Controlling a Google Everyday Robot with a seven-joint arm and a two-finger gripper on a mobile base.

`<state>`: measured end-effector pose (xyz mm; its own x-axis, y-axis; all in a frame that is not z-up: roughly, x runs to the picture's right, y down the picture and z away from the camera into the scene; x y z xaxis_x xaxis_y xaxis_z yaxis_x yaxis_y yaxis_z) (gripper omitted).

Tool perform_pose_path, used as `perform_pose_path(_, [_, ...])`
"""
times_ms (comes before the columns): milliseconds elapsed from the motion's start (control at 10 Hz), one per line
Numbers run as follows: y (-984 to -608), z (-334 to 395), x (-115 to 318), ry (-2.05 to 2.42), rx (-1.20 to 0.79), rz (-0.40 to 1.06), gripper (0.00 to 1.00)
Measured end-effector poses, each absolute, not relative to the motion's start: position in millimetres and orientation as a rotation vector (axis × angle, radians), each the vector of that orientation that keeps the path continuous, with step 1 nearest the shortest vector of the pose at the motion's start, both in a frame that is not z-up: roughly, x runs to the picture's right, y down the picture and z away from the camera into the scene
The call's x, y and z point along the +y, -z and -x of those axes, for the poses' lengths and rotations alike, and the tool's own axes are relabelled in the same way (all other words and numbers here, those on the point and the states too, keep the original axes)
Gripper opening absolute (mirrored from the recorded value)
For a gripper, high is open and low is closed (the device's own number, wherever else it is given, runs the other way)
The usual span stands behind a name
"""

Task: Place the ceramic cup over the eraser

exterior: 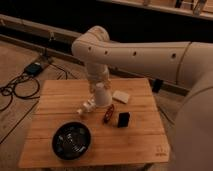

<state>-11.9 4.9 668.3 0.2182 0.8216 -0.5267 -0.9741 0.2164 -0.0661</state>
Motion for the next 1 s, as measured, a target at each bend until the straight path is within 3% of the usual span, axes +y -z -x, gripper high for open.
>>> perform_pose_path(600, [-643.1, -56.5, 53.9, -1.434, 0.464, 0.407, 0.0])
perform_pose_path(1000, [-651.8, -76.6, 68.4, -1.465, 0.458, 0.395, 0.0])
